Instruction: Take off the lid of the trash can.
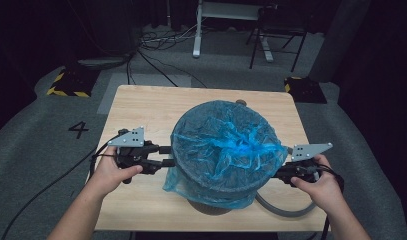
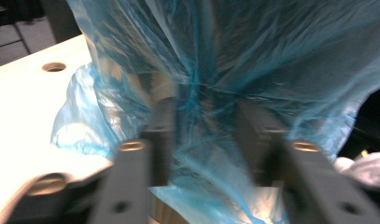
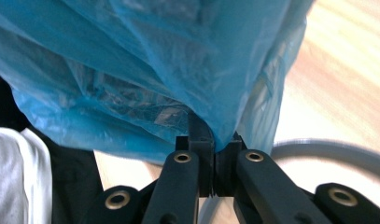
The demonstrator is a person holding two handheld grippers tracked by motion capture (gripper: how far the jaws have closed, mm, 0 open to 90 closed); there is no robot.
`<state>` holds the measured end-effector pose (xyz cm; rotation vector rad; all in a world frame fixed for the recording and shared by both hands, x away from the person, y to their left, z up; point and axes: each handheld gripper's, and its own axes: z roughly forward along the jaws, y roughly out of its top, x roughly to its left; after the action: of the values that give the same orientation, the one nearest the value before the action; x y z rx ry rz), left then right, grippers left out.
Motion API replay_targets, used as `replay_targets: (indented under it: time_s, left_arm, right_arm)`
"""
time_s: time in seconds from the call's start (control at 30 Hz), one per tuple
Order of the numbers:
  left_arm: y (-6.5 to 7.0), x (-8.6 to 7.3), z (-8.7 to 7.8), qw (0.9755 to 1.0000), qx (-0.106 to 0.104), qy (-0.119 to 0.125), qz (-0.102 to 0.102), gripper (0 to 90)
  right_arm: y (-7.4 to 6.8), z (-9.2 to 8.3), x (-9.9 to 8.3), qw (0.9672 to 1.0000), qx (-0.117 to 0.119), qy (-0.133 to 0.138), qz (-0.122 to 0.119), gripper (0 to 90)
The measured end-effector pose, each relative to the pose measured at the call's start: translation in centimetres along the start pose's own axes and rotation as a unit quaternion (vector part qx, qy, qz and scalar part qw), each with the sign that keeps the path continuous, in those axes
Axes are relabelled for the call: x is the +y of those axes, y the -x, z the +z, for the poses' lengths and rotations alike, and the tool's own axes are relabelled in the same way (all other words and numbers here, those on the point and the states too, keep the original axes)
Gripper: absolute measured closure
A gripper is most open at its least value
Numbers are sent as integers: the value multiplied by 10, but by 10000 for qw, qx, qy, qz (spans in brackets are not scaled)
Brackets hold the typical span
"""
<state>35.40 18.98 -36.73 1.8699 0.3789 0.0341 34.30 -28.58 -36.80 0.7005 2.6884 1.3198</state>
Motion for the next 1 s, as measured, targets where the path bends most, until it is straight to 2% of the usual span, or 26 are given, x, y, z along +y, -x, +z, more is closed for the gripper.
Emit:
replay_targets:
  time_s: [0.13, 0.27, 0.47, 0.73, 1.0]
  left_arm:
    - [0, 0, 0, 10000, 44, -63, 2, 892]
    - [1, -4, 3, 9993, 146, -344, -16, 900]
    - [-1, -15, 0, 9982, 178, -553, -140, 900]
    - [-3, -36, 1, 9957, 221, -854, -298, 900]
    - [-11, -62, 13, 9910, 285, -1222, -466, 900]
  right_arm:
    - [-5, -7, 10, 9998, 22, 162, -149, 868]
    - [-7, -13, 15, 9993, -58, 311, -175, 856]
    - [-4, -11, 10, 9991, -189, 383, -72, 856]
    - [-1, 6, 0, 9999, -102, 107, 17, 900]
    - [8, 35, -22, 9992, -55, -311, 244, 900]
